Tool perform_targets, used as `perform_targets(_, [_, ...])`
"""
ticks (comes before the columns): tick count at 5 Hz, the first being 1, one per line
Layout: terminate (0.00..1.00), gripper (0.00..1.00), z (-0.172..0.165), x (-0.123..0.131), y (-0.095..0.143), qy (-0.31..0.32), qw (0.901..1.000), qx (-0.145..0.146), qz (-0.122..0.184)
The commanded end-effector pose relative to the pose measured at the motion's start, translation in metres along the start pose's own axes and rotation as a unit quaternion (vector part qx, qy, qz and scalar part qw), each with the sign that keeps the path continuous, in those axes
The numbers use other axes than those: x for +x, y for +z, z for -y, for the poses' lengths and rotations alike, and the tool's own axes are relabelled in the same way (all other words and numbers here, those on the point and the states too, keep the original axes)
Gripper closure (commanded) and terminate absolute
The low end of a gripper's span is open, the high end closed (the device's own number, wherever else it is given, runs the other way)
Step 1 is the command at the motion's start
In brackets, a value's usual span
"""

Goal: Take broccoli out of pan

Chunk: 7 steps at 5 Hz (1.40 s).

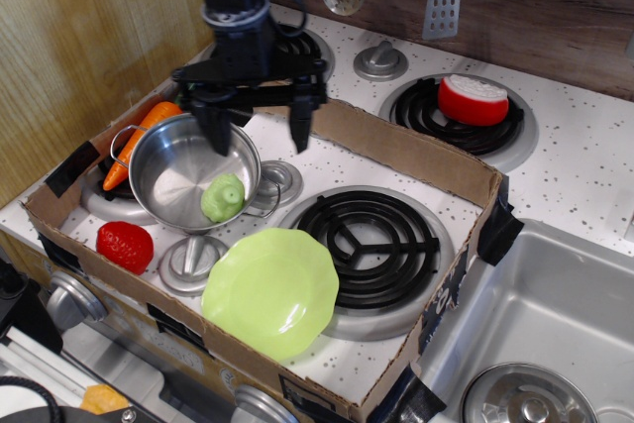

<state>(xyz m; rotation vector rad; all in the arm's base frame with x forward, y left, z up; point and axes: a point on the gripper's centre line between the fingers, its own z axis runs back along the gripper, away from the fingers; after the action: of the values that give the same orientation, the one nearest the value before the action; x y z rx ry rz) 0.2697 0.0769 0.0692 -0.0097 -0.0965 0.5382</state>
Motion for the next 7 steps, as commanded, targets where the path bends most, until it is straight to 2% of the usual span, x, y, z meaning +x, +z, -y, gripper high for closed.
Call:
perform_targets(1, [0.0, 0.0, -0.023, 0.004, 0.019, 0.001, 0.9991, 0.026, 0.033])
perform_targets(2, [0.0, 0.0, -0.029, 0.003, 0.003, 0.002, 0.9996, 0.006, 0.029])
perform_targets(4, [0.0, 0.0, -0.032, -0.001, -0.015, 0.016, 0.9994, 0.006, 0.029])
perform_targets(7, [0.0, 0.0, -0.029, -0.004, -0.033, -0.005, 0.9984, 0.043, 0.036])
